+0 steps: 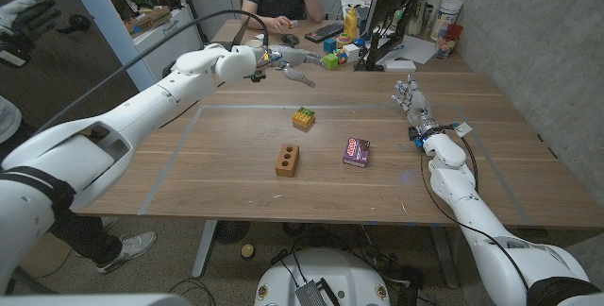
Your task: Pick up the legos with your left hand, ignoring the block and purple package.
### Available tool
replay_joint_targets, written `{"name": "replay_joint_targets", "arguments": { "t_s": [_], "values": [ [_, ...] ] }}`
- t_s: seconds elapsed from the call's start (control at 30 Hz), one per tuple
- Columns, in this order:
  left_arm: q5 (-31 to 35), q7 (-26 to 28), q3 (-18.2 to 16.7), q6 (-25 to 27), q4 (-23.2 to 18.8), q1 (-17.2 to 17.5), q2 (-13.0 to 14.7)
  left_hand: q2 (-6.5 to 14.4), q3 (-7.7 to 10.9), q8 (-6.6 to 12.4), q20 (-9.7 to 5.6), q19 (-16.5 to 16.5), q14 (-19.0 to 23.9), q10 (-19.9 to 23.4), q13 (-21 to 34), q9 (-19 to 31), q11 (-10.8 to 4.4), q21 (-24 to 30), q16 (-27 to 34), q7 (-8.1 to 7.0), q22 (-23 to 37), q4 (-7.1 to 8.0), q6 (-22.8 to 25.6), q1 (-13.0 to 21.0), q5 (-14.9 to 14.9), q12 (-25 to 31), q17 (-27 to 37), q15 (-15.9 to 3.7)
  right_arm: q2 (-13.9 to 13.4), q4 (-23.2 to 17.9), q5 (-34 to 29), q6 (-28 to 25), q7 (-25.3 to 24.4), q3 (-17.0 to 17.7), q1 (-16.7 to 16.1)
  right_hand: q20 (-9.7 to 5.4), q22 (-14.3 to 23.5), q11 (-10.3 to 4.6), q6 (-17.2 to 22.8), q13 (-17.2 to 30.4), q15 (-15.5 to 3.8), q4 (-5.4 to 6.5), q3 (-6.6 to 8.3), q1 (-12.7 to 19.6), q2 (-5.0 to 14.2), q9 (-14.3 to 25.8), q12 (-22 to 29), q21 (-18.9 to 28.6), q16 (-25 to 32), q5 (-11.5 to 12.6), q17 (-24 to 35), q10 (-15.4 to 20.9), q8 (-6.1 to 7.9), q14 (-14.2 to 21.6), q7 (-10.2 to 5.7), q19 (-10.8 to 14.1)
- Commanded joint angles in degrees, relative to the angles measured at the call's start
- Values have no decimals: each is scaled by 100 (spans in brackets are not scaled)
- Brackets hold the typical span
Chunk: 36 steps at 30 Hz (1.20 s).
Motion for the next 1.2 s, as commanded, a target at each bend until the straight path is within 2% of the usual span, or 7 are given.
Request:
{"name": "replay_joint_targets", "arguments": {
  "t_s": [0.03,0.6,1.2],
  "values": [
    [-57,-51,179,-119,317,35,-101,3,-29,3,13,4,-32,-34,8,29,5,-28,29,-13,17,15,-60,75,44,30,25,5,-3,13,-11,8,-99,1,28,0,11,-14,4,27,60,-8,-20,3,-40,17,24,47,22,39,20,40,-1,5,-42,52],
    [-299,-404,273,-137,579,46,-88,6,-68,20,77,62,-41,-71,9,33,2,-5,36,-13,17,21,-85,165,85,32,23,43,23,172,-35,70,-73,-41,128,2,11,-34,9,27,56,-13,-36,0,-43,18,28,48,21,50,20,49,3,12,-45,58],
    [-36,-427,424,22,515,73,-76,27,-88,31,66,111,-34,-90,9,36,27,10,41,-12,17,10,-104,291,128,41,19,58,-13,-96,-13,13,-118,-38,-47,-6,11,-35,20,28,48,-18,-46,2,-43,18,29,50,25,60,20,54,7,32,-49,69]
  ]
}}
